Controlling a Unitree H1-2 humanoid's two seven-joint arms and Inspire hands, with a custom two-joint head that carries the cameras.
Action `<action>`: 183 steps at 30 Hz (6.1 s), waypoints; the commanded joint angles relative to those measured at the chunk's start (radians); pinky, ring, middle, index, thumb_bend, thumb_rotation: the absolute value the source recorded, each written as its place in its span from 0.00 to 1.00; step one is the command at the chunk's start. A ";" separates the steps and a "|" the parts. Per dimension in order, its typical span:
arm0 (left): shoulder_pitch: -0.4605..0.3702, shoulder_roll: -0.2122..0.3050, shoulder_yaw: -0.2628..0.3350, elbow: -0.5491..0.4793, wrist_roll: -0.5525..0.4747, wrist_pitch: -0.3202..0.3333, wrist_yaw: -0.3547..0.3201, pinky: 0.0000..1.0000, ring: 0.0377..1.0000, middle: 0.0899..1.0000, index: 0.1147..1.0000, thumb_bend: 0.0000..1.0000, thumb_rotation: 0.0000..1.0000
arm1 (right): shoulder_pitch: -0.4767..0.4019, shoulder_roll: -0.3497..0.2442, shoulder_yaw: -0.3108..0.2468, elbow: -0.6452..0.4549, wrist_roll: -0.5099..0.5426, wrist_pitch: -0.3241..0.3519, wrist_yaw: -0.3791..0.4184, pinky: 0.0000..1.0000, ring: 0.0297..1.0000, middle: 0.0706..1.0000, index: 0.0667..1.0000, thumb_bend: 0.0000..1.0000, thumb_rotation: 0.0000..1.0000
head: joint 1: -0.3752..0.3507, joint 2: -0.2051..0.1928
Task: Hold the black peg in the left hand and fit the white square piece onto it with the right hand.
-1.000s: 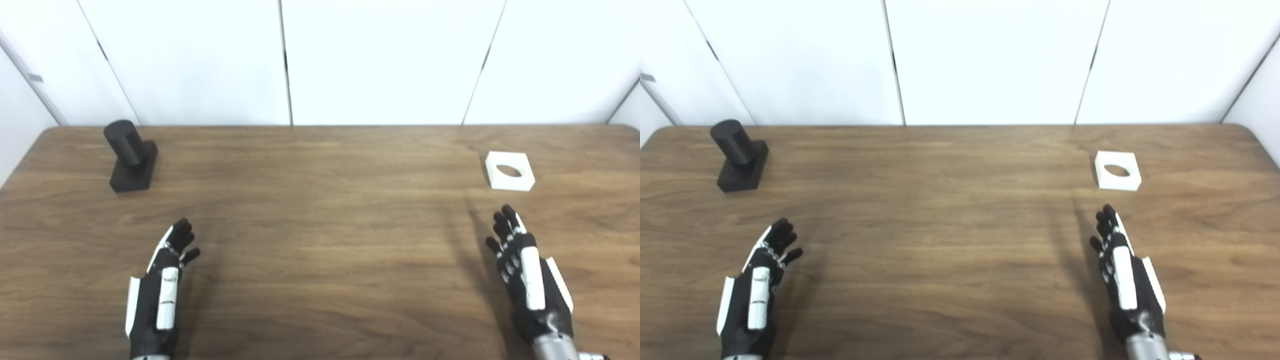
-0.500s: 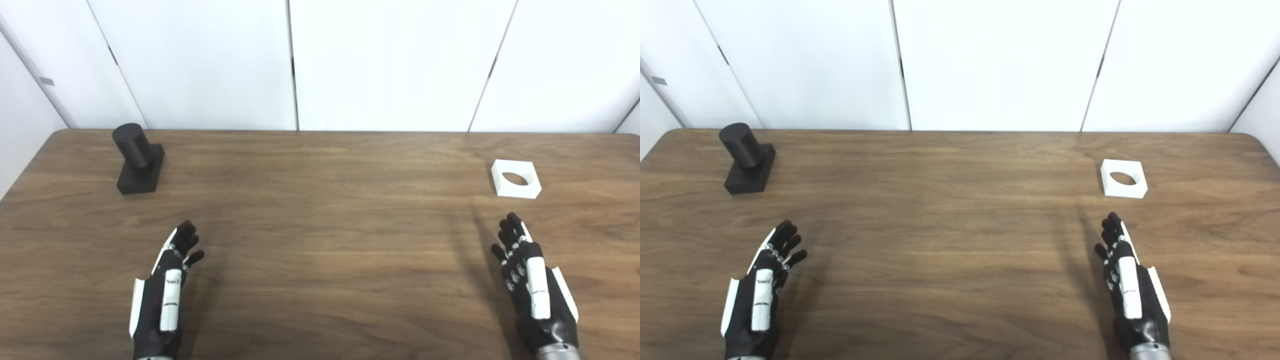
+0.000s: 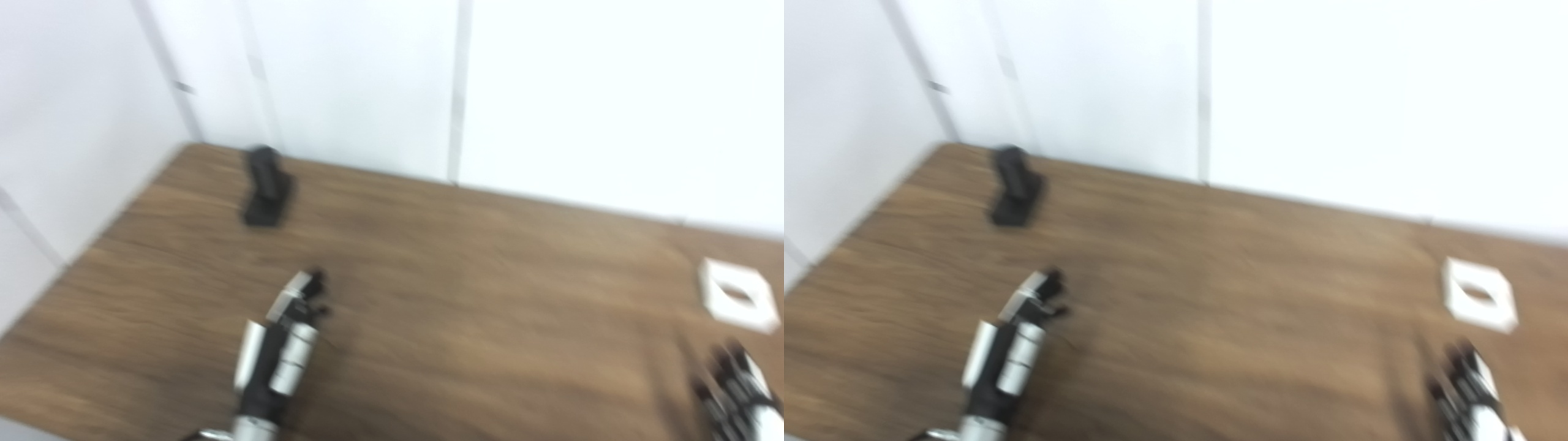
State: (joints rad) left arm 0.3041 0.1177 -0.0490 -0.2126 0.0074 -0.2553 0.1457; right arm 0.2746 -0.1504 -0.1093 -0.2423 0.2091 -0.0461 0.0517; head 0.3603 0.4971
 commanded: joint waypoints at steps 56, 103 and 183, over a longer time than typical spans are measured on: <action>-0.355 0.128 0.144 -0.042 0.992 0.724 -0.033 0.96 0.99 0.97 0.89 0.90 0.74 | 0.044 0.014 -0.007 -0.021 -0.071 -0.030 -0.006 0.83 0.87 0.85 0.83 0.69 1.00 | 0.016 -0.037; -0.804 0.122 0.272 0.576 1.075 0.725 -0.087 0.88 0.95 0.94 0.90 0.89 0.72 | 0.080 0.019 0.007 -0.098 -0.086 0.027 -0.013 0.82 0.88 0.87 0.87 0.82 1.00 | -0.012 0.008; -0.883 0.182 0.215 0.779 1.144 0.725 0.065 0.83 0.90 0.91 0.89 0.84 0.63 | 0.079 0.004 0.004 -0.101 -0.095 0.043 0.002 0.95 0.93 0.89 0.91 0.74 1.00 | -0.014 0.034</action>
State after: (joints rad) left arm -0.5158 0.2699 0.1653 0.5804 1.1191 0.4670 0.1946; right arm 0.3466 -0.1410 -0.1029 -0.3337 0.1084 -0.0084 0.0449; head 0.3451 0.5308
